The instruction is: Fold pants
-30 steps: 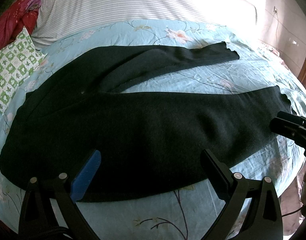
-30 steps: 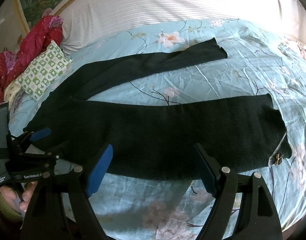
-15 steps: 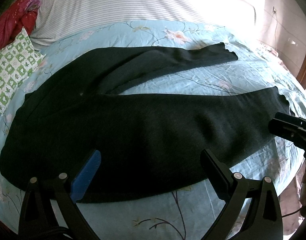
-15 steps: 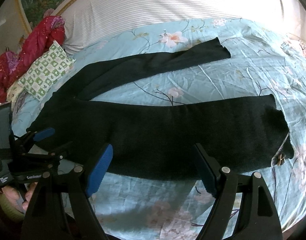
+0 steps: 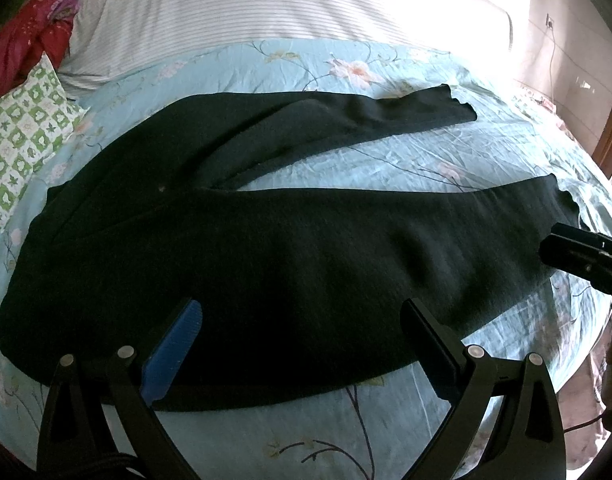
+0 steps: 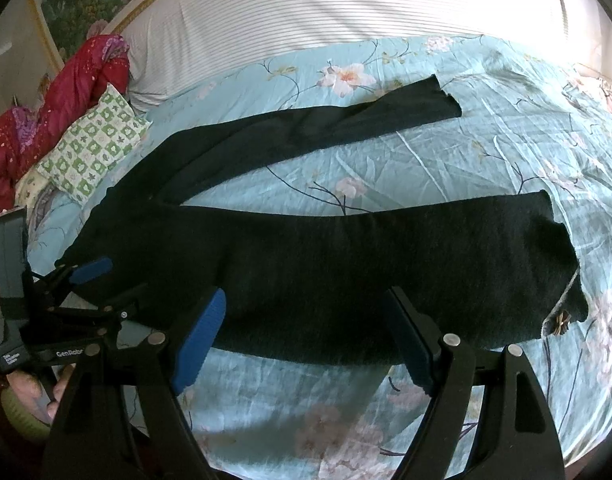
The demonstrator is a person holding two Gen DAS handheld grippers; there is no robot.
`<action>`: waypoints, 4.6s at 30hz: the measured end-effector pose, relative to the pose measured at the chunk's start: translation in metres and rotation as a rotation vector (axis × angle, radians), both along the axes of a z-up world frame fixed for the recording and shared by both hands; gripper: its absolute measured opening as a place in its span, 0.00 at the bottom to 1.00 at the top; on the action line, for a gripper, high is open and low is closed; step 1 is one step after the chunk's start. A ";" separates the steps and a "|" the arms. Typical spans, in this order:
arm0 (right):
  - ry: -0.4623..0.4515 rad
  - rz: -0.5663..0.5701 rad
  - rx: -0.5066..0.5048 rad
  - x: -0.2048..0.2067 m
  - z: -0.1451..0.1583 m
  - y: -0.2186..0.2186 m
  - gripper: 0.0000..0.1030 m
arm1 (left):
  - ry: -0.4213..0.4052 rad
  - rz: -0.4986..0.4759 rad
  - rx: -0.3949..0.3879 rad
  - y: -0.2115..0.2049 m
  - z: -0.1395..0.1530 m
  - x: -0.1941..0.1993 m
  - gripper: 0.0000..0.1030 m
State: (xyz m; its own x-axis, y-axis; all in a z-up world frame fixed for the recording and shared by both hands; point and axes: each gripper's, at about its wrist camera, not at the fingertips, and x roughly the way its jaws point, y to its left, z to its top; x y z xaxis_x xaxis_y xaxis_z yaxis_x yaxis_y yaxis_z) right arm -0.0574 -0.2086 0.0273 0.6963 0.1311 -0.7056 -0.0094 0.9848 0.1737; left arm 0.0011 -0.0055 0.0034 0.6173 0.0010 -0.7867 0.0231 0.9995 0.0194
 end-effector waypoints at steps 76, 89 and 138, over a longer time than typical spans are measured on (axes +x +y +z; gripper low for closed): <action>0.030 -0.006 -0.156 0.287 0.047 -0.162 0.10 | 0.260 -0.340 0.015 0.032 -0.007 0.320 0.07; -0.094 0.100 -0.079 0.191 0.075 -0.164 0.09 | 0.147 -0.369 -0.107 0.022 0.046 0.213 0.06; -0.105 0.019 -0.137 -0.026 0.010 -0.154 0.07 | 0.209 -0.377 -0.130 -0.026 -0.010 0.030 0.07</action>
